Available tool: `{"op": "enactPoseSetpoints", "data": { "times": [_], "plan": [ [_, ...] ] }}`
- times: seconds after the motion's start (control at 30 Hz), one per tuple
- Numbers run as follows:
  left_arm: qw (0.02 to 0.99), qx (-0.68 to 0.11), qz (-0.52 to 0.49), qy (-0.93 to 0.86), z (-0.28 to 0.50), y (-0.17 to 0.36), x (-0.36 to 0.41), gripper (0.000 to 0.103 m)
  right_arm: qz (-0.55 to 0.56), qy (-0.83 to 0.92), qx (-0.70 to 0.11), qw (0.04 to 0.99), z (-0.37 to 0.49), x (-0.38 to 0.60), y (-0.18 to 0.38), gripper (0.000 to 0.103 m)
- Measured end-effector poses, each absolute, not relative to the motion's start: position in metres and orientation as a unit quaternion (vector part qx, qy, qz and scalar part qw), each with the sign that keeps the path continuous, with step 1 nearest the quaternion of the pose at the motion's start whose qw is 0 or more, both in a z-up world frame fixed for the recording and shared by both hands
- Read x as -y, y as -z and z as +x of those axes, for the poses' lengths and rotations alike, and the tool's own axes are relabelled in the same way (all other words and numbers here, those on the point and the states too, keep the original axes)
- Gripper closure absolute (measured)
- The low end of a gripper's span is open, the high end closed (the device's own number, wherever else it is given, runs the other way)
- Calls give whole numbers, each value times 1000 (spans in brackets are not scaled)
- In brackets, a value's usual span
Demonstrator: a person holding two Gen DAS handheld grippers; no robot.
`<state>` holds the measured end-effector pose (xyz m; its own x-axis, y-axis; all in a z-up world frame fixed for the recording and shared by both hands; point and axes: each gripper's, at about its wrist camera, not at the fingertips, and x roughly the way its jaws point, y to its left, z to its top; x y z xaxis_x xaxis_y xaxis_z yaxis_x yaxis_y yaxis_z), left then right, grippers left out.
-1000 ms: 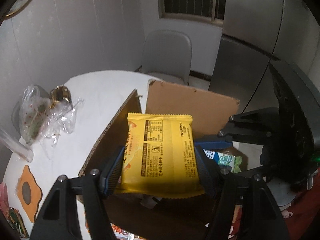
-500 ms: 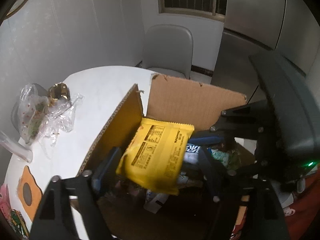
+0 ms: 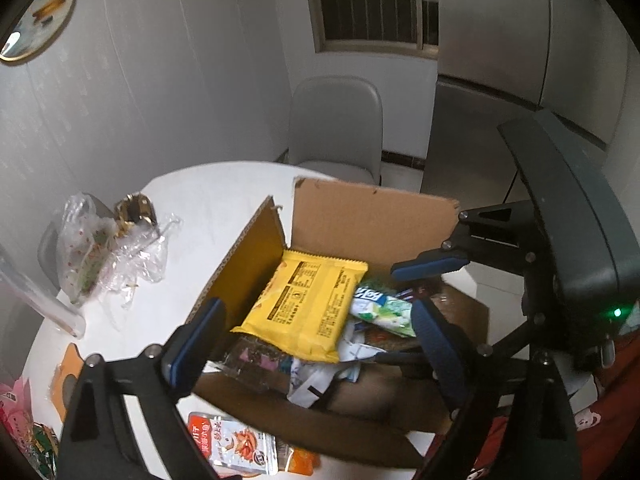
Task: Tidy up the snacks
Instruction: 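Carry the biscuit pack and candy bar into the box and open both grippers, then move both tools back over the table toward the orange squid snack pouches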
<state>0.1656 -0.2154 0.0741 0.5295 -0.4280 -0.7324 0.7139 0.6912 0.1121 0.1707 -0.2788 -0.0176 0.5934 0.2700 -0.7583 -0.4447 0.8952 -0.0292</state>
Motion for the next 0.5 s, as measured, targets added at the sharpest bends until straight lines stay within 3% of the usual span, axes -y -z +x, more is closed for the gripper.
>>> {"op": "enactPoseSetpoints", "data": {
  "times": [0.5],
  "plan": [
    [896, -264, 165, 318, 85, -122, 145, 2, -115, -195, -306, 925, 81, 253, -47, 35]
  ]
}}
